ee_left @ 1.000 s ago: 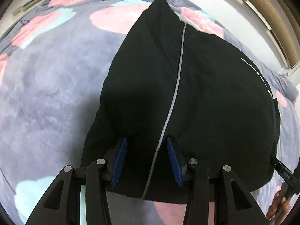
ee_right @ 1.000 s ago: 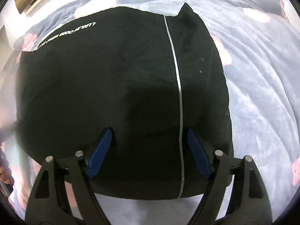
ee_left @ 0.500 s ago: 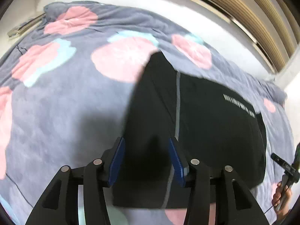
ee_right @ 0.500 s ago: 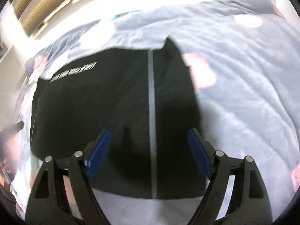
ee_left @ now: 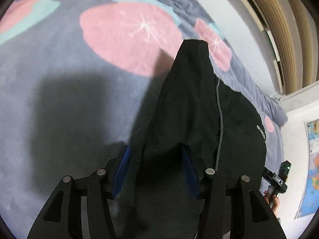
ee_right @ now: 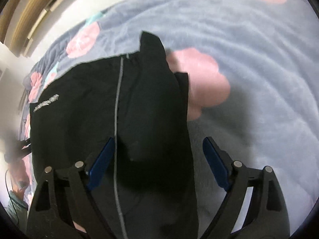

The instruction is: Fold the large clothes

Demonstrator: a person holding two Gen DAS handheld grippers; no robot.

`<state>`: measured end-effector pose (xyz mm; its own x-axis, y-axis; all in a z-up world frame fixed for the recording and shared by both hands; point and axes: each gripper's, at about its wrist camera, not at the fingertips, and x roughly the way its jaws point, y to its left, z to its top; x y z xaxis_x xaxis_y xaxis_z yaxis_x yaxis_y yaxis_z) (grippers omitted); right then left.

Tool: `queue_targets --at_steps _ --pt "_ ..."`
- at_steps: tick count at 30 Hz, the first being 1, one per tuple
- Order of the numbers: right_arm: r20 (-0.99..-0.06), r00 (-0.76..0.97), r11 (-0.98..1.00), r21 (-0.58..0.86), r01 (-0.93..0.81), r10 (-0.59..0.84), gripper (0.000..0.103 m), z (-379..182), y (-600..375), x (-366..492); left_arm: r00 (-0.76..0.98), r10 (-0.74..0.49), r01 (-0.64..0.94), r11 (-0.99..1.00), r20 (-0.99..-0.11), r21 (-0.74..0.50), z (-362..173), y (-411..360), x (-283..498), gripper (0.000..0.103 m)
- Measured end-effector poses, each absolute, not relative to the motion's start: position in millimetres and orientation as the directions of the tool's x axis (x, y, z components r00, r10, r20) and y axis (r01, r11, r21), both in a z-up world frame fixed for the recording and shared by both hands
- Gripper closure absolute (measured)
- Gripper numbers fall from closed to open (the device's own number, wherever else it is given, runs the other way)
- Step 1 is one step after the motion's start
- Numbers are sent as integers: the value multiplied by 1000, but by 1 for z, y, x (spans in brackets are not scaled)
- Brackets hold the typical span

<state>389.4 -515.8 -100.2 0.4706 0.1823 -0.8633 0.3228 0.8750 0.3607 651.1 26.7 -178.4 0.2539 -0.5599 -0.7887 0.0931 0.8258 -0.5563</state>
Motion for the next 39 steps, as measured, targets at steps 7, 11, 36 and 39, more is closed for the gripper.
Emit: queue_targets --at_steps 7,11,36,39 --pt "-820 455 813 505 291 347 4 -121 -533 394 182 -654 92 755 -735 -649 -199 19 663 32" --pt "-745 401 729 645 230 533 3 -139 -529 401 108 -705 155 709 -701 -688 -196 -3 665 32" --pt "-599 618 764 646 -5 510 81 -7 -468 347 344 -764 344 643 -545 -684 -51 -28 567 83" --pt "-579 642 773 633 -36 504 81 18 -461 328 378 -772 375 633 -511 -678 -15 -6 533 83"
